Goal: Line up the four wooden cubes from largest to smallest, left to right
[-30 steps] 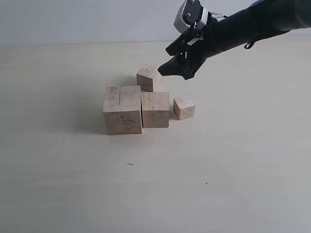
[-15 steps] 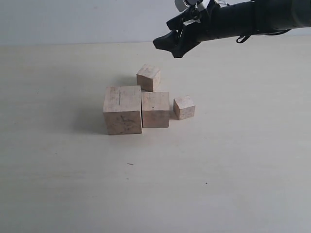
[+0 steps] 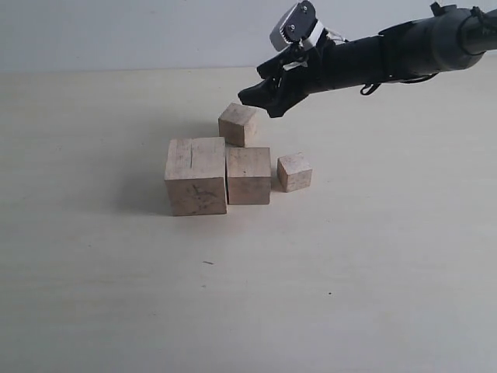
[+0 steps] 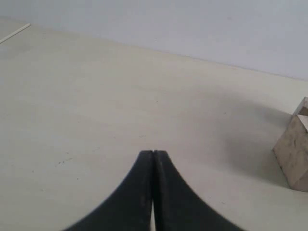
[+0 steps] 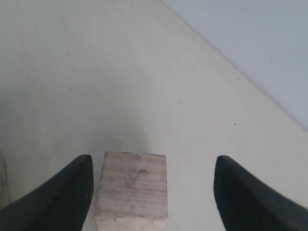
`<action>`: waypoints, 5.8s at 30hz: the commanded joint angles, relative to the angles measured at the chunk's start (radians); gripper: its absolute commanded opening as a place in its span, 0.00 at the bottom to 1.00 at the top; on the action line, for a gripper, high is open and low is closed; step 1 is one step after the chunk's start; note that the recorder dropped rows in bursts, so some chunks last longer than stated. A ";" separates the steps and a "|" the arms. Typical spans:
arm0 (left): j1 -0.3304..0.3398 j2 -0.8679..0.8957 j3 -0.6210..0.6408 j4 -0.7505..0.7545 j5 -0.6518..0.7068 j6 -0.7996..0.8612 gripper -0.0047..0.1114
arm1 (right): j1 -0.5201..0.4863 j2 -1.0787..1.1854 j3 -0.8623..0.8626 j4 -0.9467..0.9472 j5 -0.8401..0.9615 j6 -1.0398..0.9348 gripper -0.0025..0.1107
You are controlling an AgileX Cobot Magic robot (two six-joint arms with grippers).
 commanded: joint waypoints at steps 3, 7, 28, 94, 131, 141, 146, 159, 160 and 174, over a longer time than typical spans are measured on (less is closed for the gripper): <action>-0.005 -0.006 0.000 -0.003 -0.007 -0.002 0.04 | 0.051 0.067 -0.076 -0.010 -0.025 -0.015 0.61; -0.005 -0.006 0.000 -0.003 -0.007 -0.002 0.04 | 0.062 0.080 -0.077 -0.060 -0.085 -0.003 0.61; -0.005 -0.006 0.000 -0.003 -0.007 -0.002 0.04 | 0.062 0.108 -0.077 -0.103 -0.087 0.081 0.61; -0.005 -0.006 0.000 -0.003 -0.007 -0.002 0.04 | 0.062 -0.190 -0.077 -1.254 0.474 1.361 0.02; -0.005 -0.006 0.000 -0.003 -0.007 -0.002 0.04 | -0.025 -0.008 -0.077 -0.906 0.413 0.382 0.02; -0.005 -0.006 0.000 -0.003 -0.007 -0.002 0.04 | -0.021 0.014 -0.057 -0.879 0.380 0.359 0.02; -0.005 -0.006 0.000 -0.003 -0.007 -0.002 0.04 | -0.021 0.014 -0.057 -0.836 0.402 0.339 0.02; -0.005 -0.006 0.000 -0.003 -0.007 -0.002 0.04 | 0.013 0.014 -0.057 -0.845 0.413 0.396 0.02; -0.005 -0.006 0.000 -0.003 -0.007 -0.002 0.04 | 0.016 0.014 -0.057 -0.847 0.413 0.398 0.02; -0.005 -0.006 0.000 -0.003 -0.007 -0.002 0.04 | 0.020 0.014 -0.057 -0.858 0.410 0.508 0.10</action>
